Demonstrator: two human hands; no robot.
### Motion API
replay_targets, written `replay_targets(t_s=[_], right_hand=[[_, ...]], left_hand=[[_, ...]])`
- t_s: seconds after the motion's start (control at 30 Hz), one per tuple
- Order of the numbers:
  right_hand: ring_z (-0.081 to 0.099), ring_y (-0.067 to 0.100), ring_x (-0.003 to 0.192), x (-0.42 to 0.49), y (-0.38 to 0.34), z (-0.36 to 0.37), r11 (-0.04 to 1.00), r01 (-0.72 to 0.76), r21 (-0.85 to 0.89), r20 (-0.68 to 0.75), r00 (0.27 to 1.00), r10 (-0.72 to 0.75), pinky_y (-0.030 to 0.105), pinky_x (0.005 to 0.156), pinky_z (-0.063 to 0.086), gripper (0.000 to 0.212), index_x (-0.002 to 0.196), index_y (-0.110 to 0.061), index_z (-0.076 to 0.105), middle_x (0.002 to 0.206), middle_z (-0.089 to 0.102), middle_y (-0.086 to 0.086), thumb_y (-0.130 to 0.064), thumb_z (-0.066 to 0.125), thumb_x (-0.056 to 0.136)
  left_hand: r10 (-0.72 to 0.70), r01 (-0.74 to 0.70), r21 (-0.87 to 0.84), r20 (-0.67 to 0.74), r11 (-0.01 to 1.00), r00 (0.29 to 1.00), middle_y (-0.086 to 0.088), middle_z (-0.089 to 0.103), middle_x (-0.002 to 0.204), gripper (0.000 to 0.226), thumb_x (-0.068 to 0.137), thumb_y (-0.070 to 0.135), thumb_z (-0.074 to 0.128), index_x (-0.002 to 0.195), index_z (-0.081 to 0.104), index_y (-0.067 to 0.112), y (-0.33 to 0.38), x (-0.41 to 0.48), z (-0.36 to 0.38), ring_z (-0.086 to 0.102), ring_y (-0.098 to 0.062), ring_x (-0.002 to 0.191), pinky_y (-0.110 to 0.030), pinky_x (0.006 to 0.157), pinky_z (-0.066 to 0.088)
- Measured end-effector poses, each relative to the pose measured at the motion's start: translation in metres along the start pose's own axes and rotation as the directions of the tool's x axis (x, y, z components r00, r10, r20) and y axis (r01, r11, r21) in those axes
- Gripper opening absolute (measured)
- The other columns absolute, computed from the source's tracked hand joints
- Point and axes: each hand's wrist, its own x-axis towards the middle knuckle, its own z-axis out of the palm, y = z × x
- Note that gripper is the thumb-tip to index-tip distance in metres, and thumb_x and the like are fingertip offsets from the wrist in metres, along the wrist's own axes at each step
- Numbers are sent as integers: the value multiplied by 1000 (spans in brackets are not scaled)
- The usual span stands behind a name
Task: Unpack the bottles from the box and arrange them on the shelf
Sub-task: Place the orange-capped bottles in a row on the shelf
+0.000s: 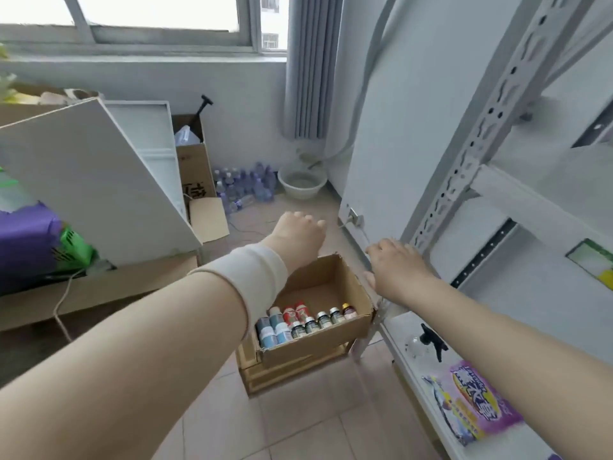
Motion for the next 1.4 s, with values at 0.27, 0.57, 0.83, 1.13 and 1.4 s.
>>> replay_targets(t_s=[0.27,0.57,0.83,1.13,1.4], right_hand=[[32,28,133,127,-30,97,990,140,-17,234,963,-132,43,111,30,47,136,-9,36,139,41,12,-33,42,96],[40,29,126,258,-35,253,955,296,36,491,827,-275,39,103,34,37,129,-9,41,131,48,12,-27,41,96],[47,30,119,352,-62,399,964,192,183,648,714,-265,36,95,40,44,126,-5,45,128,52,14,-37,43,96],[62,26,104,387,-85,480,883,-231,408,790,574,-214,30,82,48,52,114,-11,61,115,65,10,-47,68,78],[60,25,105,393,-62,466,775,-419,473,782,605,-151,27,78,43,47,115,-8,59,117,64,10,-34,72,78]], left_hand=[[-31,74,-137,294,988,955,-11,57,124,34,95,24,47,126,46,8,-38,61,150,56,-28,114,-36,90,45],[-107,467,-385,670,796,735,-12,53,127,40,95,32,48,128,44,9,-27,134,320,51,-30,117,-38,93,43],[-111,575,-383,757,723,644,-10,51,131,47,94,44,44,136,39,23,-22,189,488,45,-30,123,-40,101,35],[48,518,-424,806,743,590,-7,48,140,53,92,54,41,134,44,23,-6,223,566,31,-30,135,-39,107,28],[-57,670,-545,753,504,656,-6,52,132,45,91,49,49,128,51,24,-12,218,556,41,-25,126,-31,97,35]])
